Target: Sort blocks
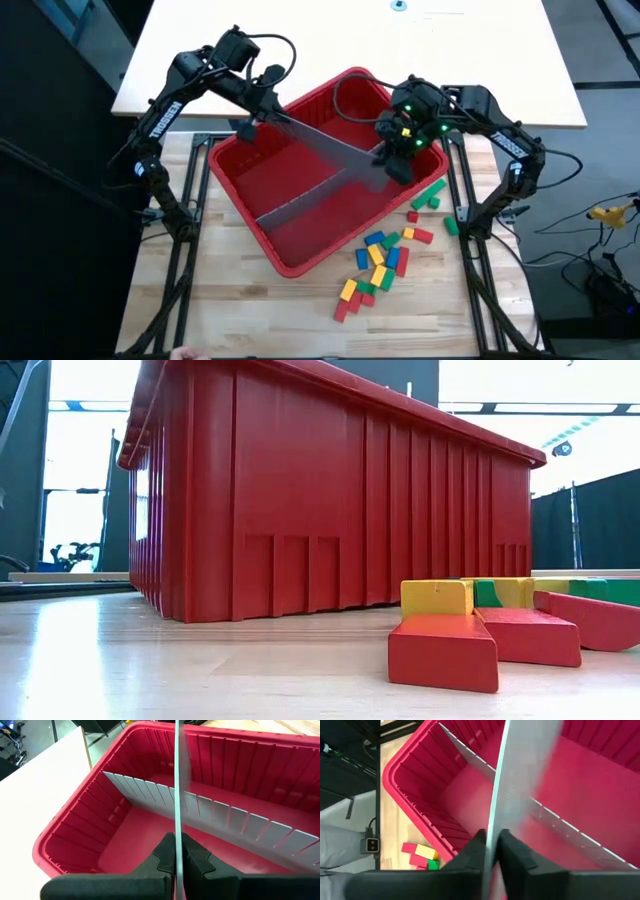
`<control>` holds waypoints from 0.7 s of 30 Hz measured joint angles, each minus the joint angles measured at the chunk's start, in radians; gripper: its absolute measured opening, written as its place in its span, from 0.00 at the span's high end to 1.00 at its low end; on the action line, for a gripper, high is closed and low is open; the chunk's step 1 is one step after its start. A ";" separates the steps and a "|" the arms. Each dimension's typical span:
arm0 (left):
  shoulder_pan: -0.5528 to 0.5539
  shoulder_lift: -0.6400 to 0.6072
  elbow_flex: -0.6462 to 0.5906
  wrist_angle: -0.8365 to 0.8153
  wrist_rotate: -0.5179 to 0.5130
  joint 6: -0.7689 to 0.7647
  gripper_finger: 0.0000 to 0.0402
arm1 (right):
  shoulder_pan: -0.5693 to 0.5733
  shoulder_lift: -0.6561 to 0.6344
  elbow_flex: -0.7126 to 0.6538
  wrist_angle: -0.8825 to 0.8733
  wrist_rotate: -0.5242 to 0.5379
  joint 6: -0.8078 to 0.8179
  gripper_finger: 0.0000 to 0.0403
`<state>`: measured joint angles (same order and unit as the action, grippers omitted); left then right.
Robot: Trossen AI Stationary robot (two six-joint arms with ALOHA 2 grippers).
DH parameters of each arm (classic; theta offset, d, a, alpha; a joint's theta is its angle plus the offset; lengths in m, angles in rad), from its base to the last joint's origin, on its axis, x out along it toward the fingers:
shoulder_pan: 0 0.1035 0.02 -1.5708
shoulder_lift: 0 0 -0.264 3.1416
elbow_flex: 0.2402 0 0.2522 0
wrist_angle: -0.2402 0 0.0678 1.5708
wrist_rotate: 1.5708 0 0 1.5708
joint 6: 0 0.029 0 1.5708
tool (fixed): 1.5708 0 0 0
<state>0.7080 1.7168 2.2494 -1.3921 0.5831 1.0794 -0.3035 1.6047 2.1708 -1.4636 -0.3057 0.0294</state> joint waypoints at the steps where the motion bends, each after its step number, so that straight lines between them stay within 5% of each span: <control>1: 0.001 0.000 0.000 -0.003 0.001 0.000 1.00 | 0.000 0.000 0.000 0.000 0.002 -0.007 0.97; 13: 0.002 -0.001 0.000 0.083 -0.071 -0.028 0.99 | 0.014 0.000 0.000 0.005 0.011 -0.024 1.00; 21: 0.001 -0.001 0.000 0.092 -0.167 -0.065 0.87 | 0.014 0.000 0.000 0.015 0.033 -0.026 1.00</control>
<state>0.7094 1.7161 2.2494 -1.2999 0.4164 1.0143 -0.2893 1.6047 2.1708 -1.4485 -0.2726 0.0039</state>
